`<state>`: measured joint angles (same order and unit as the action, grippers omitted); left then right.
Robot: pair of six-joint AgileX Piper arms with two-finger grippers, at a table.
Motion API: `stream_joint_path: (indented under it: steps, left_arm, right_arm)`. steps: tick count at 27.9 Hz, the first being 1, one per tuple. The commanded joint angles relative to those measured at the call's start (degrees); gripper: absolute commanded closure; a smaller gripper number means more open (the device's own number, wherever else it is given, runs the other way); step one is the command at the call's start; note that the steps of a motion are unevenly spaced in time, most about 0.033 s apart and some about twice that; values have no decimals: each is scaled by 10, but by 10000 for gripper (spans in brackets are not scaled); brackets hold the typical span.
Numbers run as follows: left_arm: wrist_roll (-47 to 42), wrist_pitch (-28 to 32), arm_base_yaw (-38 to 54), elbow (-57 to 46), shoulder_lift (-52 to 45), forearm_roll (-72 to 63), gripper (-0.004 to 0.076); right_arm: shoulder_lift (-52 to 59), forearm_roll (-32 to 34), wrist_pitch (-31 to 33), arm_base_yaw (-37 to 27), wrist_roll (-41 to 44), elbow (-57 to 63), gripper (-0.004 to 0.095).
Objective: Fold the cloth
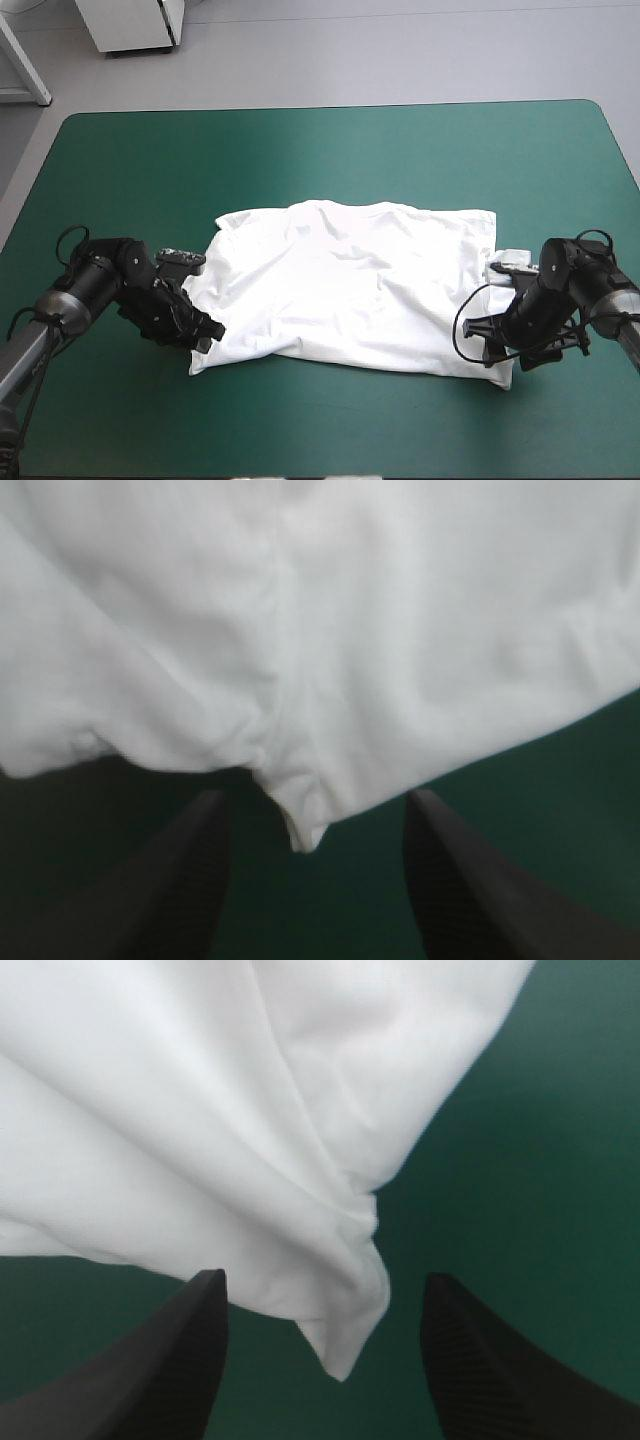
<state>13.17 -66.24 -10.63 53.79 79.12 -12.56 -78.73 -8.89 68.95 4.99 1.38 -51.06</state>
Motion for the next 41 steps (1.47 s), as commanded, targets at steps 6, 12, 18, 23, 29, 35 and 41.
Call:
stream_joint_path:
  steps: [6, 12, 18, 23, 29, 35, 41]
  left_arm:
    - [-14, -57, -1, 180, -18, 29, 304]
    - [-58, -75, -1, 208, -18, 83, 304]
    - [-102, -27, -1, 184, -18, 148, 304]
    - [-117, 26, -1, 117, -6, 146, 304]
    - [-148, 88, -1, 59, 29, 152, 304]
    - [-201, 97, 0, 59, 83, 211, 304]
    - [-208, 136, 0, 59, 121, 173, 652]
  right_arm:
    - [76, -3, 8, -3, 0, -171, 456]
    - [92, -3, 8, -3, 0, -259, 496]
    - [93, -3, 8, -3, 0, -287, 496]
    - [94, -3, 8, -3, 0, -287, 496]
    - [97, 1, 8, -3, 0, -287, 496]
    - [97, 2, 8, -3, 0, -287, 496]
    - [97, 16, 8, -3, 0, -287, 496]
